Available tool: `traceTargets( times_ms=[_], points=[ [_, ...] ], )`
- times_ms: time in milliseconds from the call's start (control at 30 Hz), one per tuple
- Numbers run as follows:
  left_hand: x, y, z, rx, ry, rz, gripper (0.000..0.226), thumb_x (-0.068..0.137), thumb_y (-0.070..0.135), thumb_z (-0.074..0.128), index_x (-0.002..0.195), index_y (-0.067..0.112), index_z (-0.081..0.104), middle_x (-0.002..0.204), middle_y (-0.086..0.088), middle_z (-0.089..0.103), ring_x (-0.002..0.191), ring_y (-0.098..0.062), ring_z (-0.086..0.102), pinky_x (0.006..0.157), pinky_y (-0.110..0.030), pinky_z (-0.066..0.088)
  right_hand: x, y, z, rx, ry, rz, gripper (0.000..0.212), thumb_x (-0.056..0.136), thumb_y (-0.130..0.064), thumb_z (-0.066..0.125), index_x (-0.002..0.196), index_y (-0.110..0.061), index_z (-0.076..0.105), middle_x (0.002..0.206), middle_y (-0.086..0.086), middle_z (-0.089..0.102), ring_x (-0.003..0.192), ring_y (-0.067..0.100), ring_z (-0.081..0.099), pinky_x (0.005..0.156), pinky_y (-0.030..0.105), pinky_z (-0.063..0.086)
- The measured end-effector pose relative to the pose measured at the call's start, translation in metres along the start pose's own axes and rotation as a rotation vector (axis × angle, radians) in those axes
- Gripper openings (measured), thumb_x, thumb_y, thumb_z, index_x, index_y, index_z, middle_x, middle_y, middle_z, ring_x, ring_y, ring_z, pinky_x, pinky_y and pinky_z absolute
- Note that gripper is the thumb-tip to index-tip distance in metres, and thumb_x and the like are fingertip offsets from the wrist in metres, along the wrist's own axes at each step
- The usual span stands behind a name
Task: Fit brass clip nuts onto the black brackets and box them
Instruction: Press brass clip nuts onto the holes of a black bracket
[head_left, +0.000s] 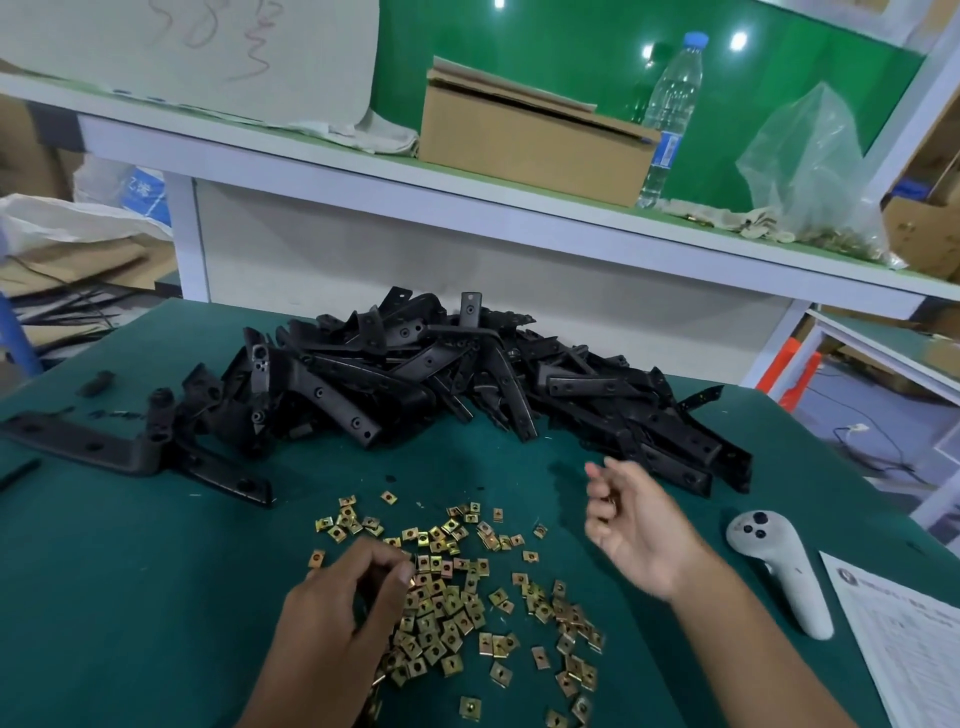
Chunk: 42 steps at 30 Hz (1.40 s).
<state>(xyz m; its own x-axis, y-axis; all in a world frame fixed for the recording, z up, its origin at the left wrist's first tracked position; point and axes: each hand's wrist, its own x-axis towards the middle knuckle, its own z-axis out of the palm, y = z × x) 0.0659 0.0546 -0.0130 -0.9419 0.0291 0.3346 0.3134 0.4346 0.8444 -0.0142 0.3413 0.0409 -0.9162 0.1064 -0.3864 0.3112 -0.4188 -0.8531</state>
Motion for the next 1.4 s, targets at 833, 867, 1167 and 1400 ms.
traceTargets(
  times_ms=[833, 867, 1167, 1400],
  points=[
    [0.003, 0.006, -0.005, -0.455, 0.158, -0.114, 0.059, 0.082, 0.071, 0.062, 0.134, 0.048, 0.048, 0.124, 0.019, 0.064, 0.113, -0.005, 0.064, 0.091, -0.027, 0.049, -0.072, 0.069, 0.025, -0.746, -0.156, -0.481, 0.049, 0.086, -0.054, 0.046, 0.050, -0.022, 0.057, 0.053, -0.004, 0.040, 0.051, 0.011, 0.037, 0.060, 0.024, 0.032],
    [0.005, 0.006, -0.008, -0.449, 0.219, -0.122, 0.044, 0.084, 0.067, 0.066, 0.123, 0.050, 0.056, 0.117, 0.017, 0.067, 0.107, -0.007, 0.066, 0.087, -0.028, 0.051, -0.075, 0.072, 0.025, -0.780, -0.222, -0.476, 0.047, 0.079, -0.058, 0.045, 0.050, -0.023, 0.058, 0.051, -0.005, 0.038, 0.050, 0.010, 0.036, 0.058, 0.020, 0.031],
    [0.015, -0.004, -0.011, -0.449, 0.374, -0.217, 0.024, 0.078, 0.042, 0.069, 0.098, 0.031, 0.066, 0.081, 0.014, 0.067, 0.066, 0.001, 0.060, 0.059, -0.009, 0.048, -0.063, 0.064, 0.004, -0.604, -0.570, -0.181, 0.039, 0.075, -0.058, 0.069, 0.081, -0.020, 0.074, 0.065, -0.006, 0.047, 0.059, 0.010, 0.041, 0.062, 0.021, 0.038],
    [0.007, 0.011, -0.009, -0.550, 0.256, -0.153, 0.020, 0.076, 0.039, 0.067, 0.096, 0.038, 0.071, 0.078, 0.018, 0.067, 0.060, 0.003, 0.057, 0.055, -0.009, 0.046, -0.053, 0.054, -0.007, -0.735, -0.353, -0.169, 0.033, 0.104, 0.005, 0.041, 0.122, -0.014, 0.061, 0.110, -0.001, 0.074, 0.096, 0.012, 0.068, 0.077, 0.026, 0.054]
  ],
)
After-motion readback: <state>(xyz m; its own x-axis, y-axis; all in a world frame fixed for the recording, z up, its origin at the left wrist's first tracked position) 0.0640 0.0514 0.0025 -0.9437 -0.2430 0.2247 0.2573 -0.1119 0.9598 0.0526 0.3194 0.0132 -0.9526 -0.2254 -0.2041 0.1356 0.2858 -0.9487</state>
